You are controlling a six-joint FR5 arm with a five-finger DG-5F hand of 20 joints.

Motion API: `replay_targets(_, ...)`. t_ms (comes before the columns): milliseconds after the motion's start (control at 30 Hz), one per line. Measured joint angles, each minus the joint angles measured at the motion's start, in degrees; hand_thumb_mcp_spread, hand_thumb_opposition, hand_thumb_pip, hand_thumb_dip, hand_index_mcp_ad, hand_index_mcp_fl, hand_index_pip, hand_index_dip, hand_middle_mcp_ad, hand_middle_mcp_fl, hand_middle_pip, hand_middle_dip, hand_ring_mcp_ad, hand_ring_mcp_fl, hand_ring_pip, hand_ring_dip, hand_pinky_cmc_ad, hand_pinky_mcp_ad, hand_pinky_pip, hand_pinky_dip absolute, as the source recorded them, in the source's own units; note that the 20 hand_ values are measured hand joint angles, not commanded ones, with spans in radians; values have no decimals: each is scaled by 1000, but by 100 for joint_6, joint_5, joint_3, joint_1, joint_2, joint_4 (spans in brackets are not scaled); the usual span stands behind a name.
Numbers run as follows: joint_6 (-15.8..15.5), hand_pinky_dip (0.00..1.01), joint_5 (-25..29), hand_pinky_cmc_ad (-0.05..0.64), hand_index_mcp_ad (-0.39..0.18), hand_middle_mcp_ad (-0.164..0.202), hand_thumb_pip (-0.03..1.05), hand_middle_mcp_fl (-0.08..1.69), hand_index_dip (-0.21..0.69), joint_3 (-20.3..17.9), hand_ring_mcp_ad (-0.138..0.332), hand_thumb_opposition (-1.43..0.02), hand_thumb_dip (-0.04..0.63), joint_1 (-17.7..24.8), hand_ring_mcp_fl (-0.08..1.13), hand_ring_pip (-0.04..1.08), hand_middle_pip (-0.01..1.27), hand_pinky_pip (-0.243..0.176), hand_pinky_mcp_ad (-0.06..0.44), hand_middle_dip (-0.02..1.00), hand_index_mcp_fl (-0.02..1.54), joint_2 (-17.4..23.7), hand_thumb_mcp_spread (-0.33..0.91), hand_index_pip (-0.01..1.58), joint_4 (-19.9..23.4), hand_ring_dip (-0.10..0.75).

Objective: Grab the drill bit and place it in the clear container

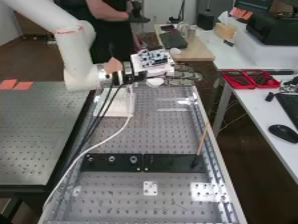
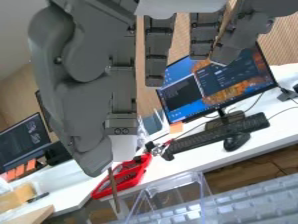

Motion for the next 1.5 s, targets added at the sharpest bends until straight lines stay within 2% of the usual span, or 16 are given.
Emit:
replay_targets(300, -59, 192, 60, 305, -152, 3, 429, 284, 108, 228, 194, -963, 250, 72, 28, 89, 143, -89, 134, 141, 962, -349, 545, 1084, -247, -26)
replay_targets(600, -158, 192, 267, 305, -152, 3, 429, 284, 108, 266, 194, -963, 250, 127, 30, 89, 143, -89, 134, 141, 963, -581, 545, 1084, -426, -26)
replay_targets(1067, -194, 192, 289, 305, -152, 3, 429, 286, 112, 256, 197, -962, 253, 102, 30, 87, 138, -89, 134, 140, 949, -591, 545, 1086, -442, -26)
replay_targets(1100, -201, 192, 274, 305, -152, 3, 433, 283, 126, 281, 197, -962, 253, 97, 30, 87, 138, -89, 134, 140, 888, -593, 545, 1087, -516, -26)
replay_targets(1167, -204, 192, 236, 309, -155, 0, 490, 255, 94, 336, 194, -960, 253, 82, 30, 91, 138, -89, 134, 140, 759, -606, 545, 983, -674, -26)
replay_targets(1200, -209, 192, 214, 307, -154, 0, 503, 215, 68, 367, 194, -951, 253, 71, 30, 91, 129, -89, 134, 140, 586, -613, 532, 862, -750, -26)
replay_targets(1267, -211, 192, 200, 304, -154, 0, 517, 164, 54, 391, 194, -915, 253, 55, 24, 91, 124, -89, 134, 143, 415, -615, 469, 759, -797, -26)
replay_targets(1400, -205, 188, 235, 293, -157, 0, 595, 134, 31, 390, 197, -867, 251, 32, 12, 79, 122, -93, 136, 140, 283, -603, 403, 632, -796, -26)
replay_targets(1500, -207, 215, 236, 278, -157, 0, 627, 134, 16, 366, 197, -848, 251, 28, 10, 84, 122, -96, 136, 140, 222, -580, 375, 609, -763, -26)
